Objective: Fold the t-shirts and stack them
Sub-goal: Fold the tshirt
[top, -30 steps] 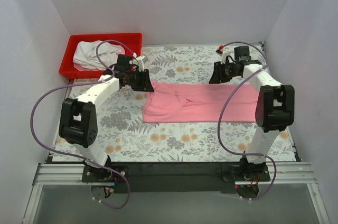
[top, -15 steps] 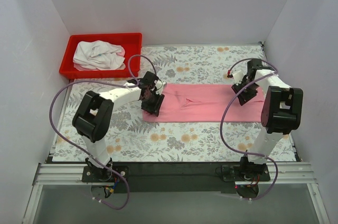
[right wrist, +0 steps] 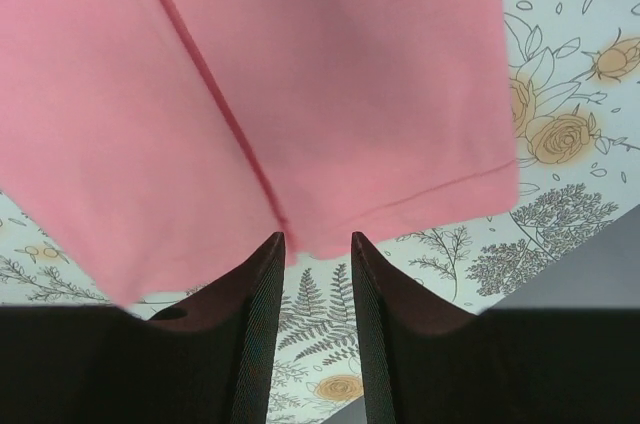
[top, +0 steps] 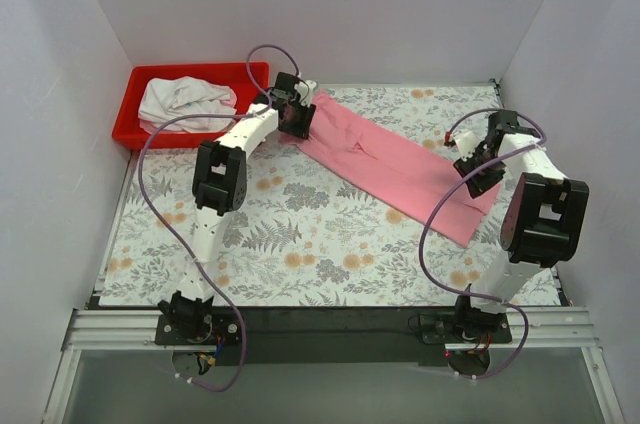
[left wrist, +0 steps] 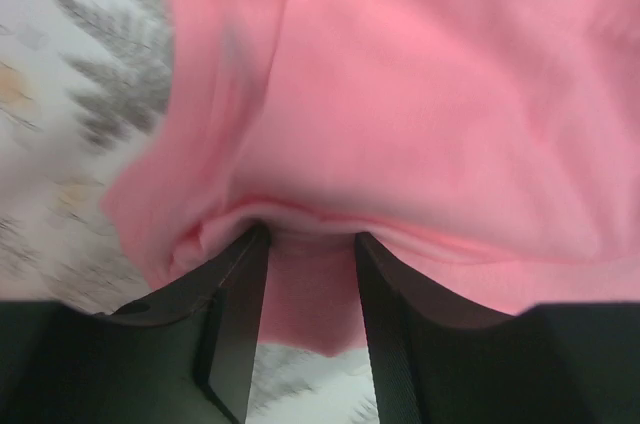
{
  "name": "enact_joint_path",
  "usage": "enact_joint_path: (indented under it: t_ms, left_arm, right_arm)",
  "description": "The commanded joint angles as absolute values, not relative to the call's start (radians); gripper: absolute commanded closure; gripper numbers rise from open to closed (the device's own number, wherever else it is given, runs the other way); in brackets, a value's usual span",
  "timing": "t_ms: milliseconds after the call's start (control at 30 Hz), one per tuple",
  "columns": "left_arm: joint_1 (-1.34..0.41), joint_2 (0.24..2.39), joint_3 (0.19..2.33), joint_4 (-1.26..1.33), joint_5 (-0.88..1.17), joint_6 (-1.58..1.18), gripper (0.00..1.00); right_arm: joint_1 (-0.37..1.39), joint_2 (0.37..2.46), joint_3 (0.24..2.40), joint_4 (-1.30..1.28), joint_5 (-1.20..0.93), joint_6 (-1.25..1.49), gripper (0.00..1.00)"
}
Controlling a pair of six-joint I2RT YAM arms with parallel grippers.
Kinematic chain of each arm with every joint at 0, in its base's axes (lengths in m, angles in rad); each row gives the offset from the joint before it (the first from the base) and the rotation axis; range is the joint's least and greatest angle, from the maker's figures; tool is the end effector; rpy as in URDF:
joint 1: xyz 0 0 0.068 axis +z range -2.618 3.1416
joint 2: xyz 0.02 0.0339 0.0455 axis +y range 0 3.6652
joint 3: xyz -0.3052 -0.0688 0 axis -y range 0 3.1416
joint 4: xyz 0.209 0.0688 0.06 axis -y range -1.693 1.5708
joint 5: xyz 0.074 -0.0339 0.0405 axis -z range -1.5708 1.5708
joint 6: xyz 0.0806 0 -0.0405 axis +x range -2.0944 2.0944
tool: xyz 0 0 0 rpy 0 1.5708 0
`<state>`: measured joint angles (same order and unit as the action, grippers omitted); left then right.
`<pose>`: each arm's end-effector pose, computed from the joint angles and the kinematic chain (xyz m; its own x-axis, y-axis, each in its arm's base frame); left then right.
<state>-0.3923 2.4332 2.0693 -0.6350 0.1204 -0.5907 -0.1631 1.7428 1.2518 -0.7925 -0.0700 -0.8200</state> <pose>0.5062 -0.2199 0.1642 -0.8902 -0.2301 -0.3933 -0.0676 0.9203 -0.3853 0.3251 -0.0478 0.2205 -0.7497 -0.6158 -0.2424 -0.5947 0.7876 -0.1614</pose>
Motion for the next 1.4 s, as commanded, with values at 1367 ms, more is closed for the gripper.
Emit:
enact_joint_path:
  t_ms: [1367]
  left_arm:
    - [-0.331,1.784,1.559,-0.629,0.476,-0.707,0.5]
  right_arm:
    - [0.709,1.592,1.163,-0.95,-0.539,-0.638,0.63]
